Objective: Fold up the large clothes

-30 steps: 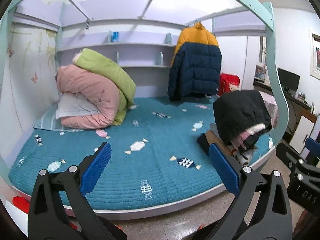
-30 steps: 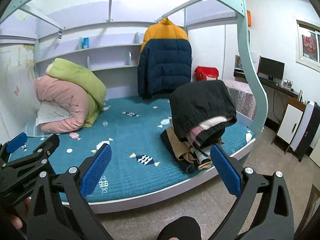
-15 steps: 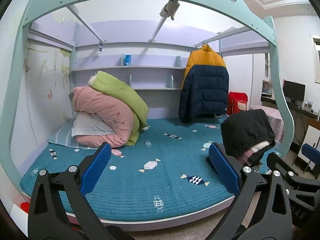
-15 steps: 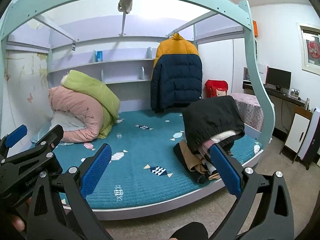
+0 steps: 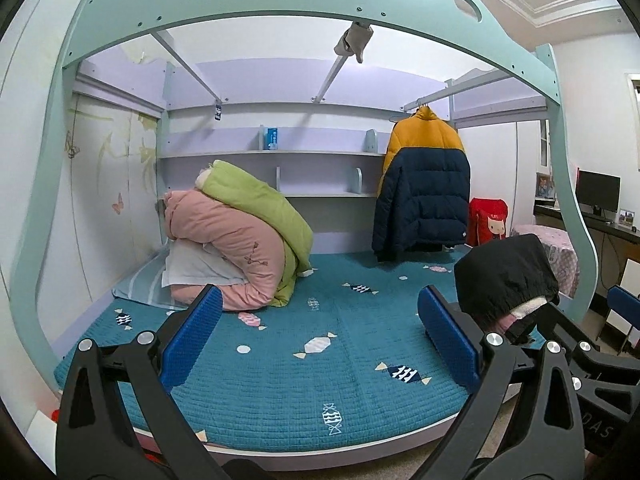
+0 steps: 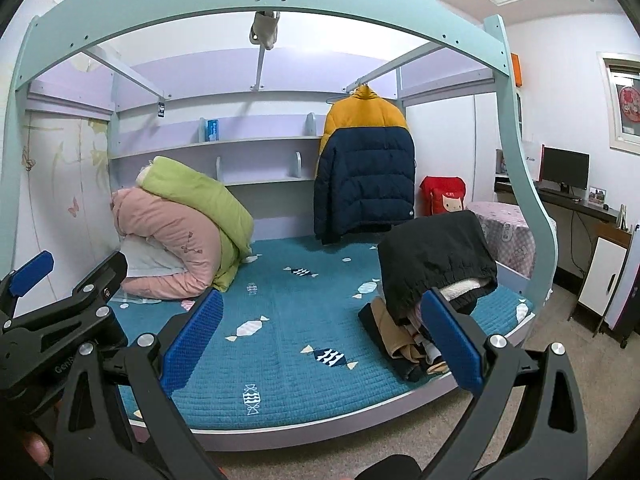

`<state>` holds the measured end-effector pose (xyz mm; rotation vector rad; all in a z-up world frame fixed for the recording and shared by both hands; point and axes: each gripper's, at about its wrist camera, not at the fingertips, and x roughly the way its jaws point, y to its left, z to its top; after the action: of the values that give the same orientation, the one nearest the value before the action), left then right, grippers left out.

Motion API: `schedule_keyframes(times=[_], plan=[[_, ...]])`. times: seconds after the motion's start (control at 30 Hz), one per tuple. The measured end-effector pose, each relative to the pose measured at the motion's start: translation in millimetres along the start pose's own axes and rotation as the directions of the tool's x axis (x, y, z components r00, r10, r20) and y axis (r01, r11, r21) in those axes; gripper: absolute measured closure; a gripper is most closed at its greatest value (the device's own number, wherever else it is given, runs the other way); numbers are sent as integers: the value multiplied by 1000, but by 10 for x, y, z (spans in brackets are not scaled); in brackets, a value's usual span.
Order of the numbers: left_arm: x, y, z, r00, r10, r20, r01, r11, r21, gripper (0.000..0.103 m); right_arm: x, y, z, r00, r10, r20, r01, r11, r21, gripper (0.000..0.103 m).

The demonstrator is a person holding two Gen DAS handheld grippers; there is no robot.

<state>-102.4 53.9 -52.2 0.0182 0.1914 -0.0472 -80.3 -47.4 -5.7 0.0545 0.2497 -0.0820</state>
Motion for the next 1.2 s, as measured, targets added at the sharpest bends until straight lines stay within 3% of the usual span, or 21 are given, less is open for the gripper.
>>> schedule_keyframes(times=[0.8,1.2], plan=[[-55,-39,37,998,-21,53,20,1000,9,5,-74,-8,40,1000,-19,20,19,1000,13,7],[-13,-78,35,998,-36,43,36,999,6,5,-77,-10,24,999,-27,23,27,1000,9,7]])
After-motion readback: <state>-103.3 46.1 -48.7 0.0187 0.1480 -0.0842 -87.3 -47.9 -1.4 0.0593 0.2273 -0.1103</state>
